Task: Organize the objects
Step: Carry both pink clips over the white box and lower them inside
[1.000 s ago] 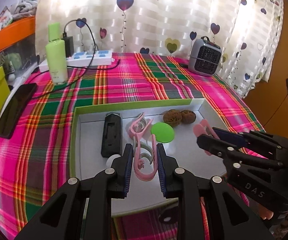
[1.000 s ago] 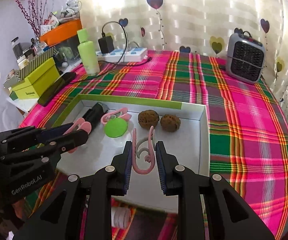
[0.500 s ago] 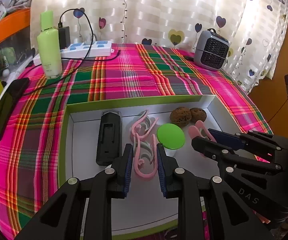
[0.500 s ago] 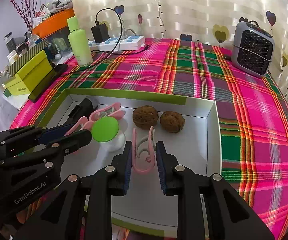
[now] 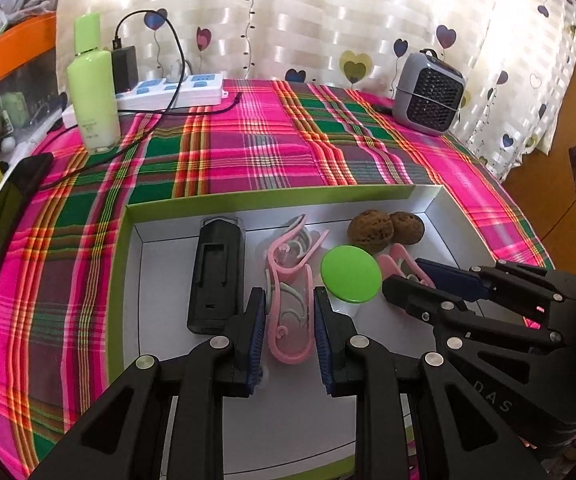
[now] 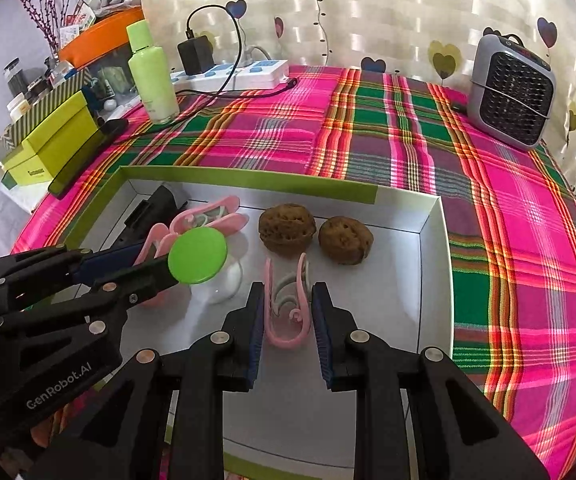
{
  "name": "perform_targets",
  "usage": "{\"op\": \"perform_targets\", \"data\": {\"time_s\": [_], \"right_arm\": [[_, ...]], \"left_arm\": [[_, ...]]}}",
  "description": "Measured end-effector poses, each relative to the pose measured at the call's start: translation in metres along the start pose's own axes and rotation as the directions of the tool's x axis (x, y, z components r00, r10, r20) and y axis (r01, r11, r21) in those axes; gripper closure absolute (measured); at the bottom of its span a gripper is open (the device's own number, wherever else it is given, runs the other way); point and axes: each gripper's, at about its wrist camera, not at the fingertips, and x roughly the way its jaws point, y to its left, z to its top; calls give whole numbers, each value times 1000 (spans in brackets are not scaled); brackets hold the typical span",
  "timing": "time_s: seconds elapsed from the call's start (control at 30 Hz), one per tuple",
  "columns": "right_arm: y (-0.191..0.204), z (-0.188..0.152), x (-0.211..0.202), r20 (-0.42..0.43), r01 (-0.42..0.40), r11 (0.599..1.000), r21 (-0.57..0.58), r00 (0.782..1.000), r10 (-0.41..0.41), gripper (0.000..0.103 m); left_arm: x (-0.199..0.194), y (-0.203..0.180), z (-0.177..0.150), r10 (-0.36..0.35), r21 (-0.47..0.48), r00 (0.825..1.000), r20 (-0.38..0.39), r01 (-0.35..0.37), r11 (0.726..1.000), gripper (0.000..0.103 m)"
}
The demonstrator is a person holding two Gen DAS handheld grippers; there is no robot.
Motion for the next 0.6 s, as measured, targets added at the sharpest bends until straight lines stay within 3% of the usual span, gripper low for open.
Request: {"op": "perform_targets", "data": {"time_s": [0.33, 0.43, 0.6], "right_arm": [[0, 0, 0, 3, 7, 1000, 4, 1000, -7, 79], [0, 0, 0, 3, 5, 1000, 1, 1000, -5, 78], [2, -3, -2, 13, 10, 1000, -11, 1000, -10, 68]], "left_arm": [[0, -2, 0, 12, 9, 1000, -5, -12, 1000, 80], [0, -2, 0, 12, 10, 1000, -3, -12, 1000, 73], [-2, -2, -1, 23, 3, 1000, -1, -23, 1000, 64]]}}
